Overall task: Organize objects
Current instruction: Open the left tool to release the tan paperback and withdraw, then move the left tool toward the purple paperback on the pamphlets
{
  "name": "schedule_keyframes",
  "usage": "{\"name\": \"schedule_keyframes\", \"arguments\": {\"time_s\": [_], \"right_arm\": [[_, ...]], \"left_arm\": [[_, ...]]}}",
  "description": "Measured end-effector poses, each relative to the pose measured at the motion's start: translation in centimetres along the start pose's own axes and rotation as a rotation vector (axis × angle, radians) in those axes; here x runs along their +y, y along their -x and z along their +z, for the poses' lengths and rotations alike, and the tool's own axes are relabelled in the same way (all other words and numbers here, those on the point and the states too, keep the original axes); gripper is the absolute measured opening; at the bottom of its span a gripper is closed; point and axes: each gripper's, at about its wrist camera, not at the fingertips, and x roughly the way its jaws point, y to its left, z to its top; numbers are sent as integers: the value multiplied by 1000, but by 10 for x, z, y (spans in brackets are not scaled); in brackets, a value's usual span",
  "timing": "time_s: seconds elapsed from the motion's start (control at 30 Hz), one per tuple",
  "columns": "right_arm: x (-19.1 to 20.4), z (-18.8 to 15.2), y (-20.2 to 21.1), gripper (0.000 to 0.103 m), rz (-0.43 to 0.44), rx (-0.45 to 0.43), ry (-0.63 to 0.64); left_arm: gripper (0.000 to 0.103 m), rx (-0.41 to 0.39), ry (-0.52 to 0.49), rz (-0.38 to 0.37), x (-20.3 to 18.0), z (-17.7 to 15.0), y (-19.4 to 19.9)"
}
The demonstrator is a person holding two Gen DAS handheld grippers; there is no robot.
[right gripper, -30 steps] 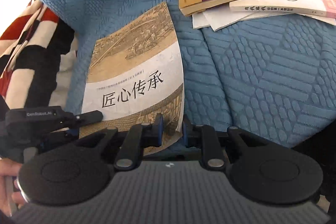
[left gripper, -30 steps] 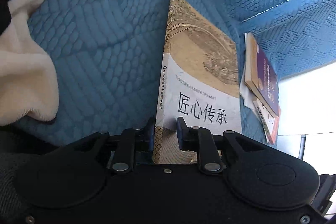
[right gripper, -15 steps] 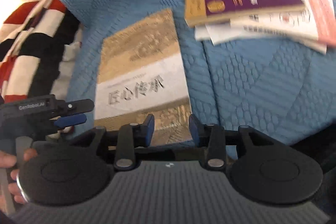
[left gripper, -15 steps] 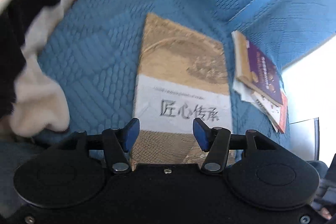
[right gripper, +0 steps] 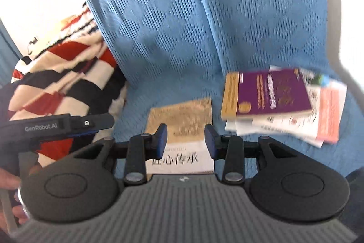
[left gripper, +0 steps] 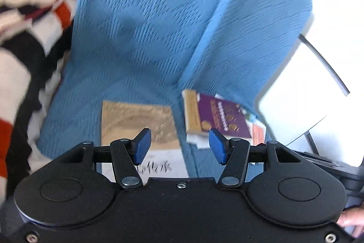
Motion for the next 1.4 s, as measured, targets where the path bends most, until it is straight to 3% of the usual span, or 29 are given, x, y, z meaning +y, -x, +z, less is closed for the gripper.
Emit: {"name": "schedule_keyframes", "arguments": {"time_s": [0.27, 0.53, 0.77, 1.4], "right_arm": [[-12, -6, 55, 40, -18, -70, -16], [-23, -33, 89, 40, -92, -77, -8], [-31, -49, 102, 40, -162, -92, 3], [-50, -62, 105, 40, -174, -81, -38]], "left_arm": [[57, -71, -80, -55, -51, -4, 35], [58, -62, -81, -39, -80, -30, 43], [58, -61, -91, -38, -97, -49, 49], [62, -37, -109, -48, -119, -61, 42]]}}
